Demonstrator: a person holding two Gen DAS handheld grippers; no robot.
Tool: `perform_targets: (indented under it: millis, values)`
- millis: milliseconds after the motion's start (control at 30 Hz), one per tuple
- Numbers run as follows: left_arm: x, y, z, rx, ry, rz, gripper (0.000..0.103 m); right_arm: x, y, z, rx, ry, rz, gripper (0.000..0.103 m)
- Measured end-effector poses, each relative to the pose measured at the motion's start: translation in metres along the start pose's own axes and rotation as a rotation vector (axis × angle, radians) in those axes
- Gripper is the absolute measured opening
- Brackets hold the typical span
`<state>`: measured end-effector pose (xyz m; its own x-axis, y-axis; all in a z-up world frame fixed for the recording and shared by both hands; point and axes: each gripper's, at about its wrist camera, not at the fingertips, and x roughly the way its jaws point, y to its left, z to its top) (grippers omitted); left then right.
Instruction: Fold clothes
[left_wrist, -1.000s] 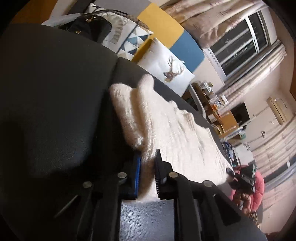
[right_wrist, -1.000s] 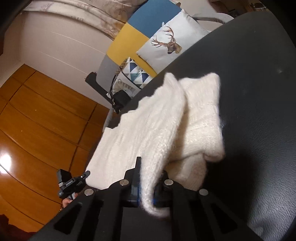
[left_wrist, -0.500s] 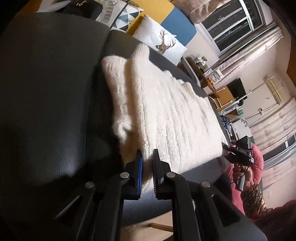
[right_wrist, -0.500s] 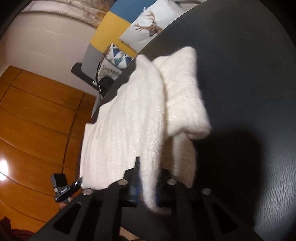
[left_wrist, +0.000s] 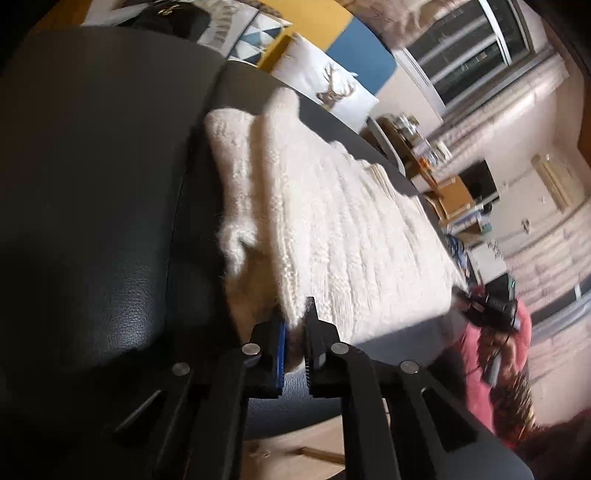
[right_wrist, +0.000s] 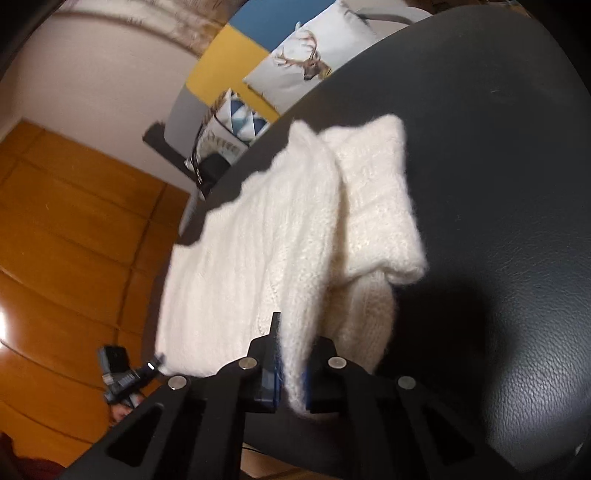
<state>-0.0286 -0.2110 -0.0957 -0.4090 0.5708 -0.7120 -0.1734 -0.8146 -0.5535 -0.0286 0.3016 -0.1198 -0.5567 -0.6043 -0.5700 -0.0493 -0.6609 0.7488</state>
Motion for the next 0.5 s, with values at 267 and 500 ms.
perform_targets:
  millis: [267, 500]
  values:
    - [-0.007, -0.012, -0.017, 0.124, 0.056, 0.053, 0.006, -0.005, -0.023, -0.011, 0.069, -0.023, -0.057, 0.007]
    - [-0.039, -0.005, -0.012, 0.059, -0.040, -0.002, 0.009, -0.050, -0.040, -0.014, 0.173, -0.177, -0.096, 0.024]
